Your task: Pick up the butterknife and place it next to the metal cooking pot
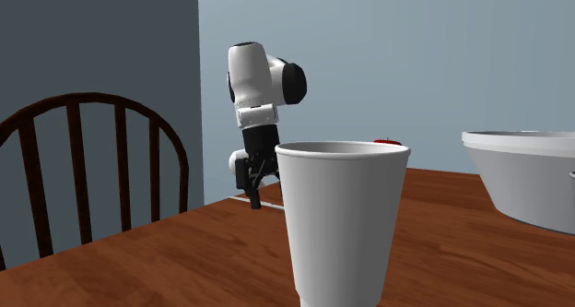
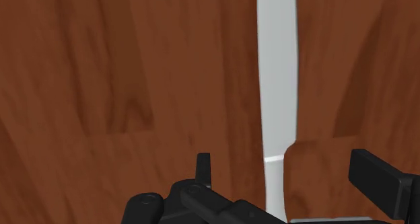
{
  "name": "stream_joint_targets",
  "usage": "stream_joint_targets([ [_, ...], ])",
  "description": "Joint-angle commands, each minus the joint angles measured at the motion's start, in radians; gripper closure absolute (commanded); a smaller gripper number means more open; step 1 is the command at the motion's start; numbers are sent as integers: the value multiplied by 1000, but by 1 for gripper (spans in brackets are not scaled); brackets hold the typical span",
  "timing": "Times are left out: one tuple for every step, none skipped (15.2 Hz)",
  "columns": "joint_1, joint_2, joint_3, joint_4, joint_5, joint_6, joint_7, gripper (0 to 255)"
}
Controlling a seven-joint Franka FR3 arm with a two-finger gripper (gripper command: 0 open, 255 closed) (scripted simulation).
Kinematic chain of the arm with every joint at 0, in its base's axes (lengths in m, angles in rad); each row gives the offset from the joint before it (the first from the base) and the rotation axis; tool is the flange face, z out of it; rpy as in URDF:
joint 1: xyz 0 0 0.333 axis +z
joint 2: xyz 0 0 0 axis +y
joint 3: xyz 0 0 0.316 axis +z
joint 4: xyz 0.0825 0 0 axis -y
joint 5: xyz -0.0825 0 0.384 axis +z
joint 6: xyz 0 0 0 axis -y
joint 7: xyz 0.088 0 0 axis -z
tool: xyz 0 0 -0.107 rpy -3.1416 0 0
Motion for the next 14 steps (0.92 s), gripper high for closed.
stream_joint_targets([
  [0, 0, 0, 0, 0, 0, 0, 255],
  [0, 0, 0, 0, 0, 0, 0, 255],
  [0, 0, 0, 0, 0, 0, 0, 255],
  [0, 0, 0, 1, 0, -1, -1, 255],
  [-1, -3, -1, -1, -1, -2, -1, 255],
  [-1, -1, -2, 3, -1, -5, -2, 255],
  [-1, -2, -1, 4, -1, -6, 0, 255],
  [0, -2, 0, 3, -1, -5, 0, 255],
  [-1, -2, -2, 0, -1, -3, -2, 255],
  [0, 0, 0, 0, 0, 0, 0, 255],
  [0, -4, 1, 10, -2, -13, 3, 255],
  [-1, -7, 2, 20, -3, -27, 5, 255],
  [-1, -10, 2, 31, -4, -41, 8, 255],
  [-1, -13, 3, 42, -6, -54, 10, 255],
])
